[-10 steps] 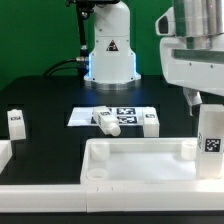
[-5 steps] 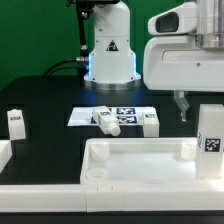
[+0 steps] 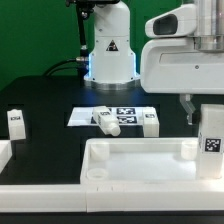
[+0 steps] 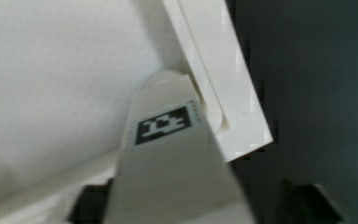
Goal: Assemble desk
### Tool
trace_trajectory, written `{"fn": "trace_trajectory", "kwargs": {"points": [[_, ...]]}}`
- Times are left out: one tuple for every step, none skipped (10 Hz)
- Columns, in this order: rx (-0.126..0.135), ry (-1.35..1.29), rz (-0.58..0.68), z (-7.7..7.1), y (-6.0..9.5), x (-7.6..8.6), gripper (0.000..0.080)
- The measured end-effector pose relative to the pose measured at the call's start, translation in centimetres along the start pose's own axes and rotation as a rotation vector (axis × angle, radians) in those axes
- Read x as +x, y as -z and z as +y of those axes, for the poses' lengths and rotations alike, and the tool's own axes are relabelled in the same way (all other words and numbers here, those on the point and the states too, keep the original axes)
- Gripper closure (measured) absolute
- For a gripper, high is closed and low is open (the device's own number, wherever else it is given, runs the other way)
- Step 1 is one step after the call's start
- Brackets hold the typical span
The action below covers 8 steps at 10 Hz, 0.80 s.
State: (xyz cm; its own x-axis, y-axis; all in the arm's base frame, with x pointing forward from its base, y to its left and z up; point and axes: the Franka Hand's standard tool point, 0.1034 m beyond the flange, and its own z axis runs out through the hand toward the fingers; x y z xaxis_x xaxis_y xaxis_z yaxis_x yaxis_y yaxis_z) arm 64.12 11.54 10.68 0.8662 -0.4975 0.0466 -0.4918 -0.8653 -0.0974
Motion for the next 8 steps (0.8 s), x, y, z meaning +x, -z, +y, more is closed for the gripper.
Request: {"fn": "trace_trajectory", "kwargs": {"points": [[-0.005,-0.046,-0.002,0.30,-0.08,0.03,0.0511],[-0.007,-0.169,-0.003,0.34,-0.07,0.03,0.0511],[-0.001,-0.289,-0.007,0.44,-0.06,0.12,0.0511],[0.014,-0.493,-0.021,0.61,-0.05,0.23,0.0511],[0.027,-0.709,-0.041,0.61,-0.08,0.21,0.0511],[0.036,-0.886,-0.062,0.40,-0.13,0.04,0.0511],[0.047,-1.023,-0.083,0.26,-0.06,0.08,0.0511],[0.049,-1.179,-0.096,0.14,0.14,0.25,0.0511]]}}
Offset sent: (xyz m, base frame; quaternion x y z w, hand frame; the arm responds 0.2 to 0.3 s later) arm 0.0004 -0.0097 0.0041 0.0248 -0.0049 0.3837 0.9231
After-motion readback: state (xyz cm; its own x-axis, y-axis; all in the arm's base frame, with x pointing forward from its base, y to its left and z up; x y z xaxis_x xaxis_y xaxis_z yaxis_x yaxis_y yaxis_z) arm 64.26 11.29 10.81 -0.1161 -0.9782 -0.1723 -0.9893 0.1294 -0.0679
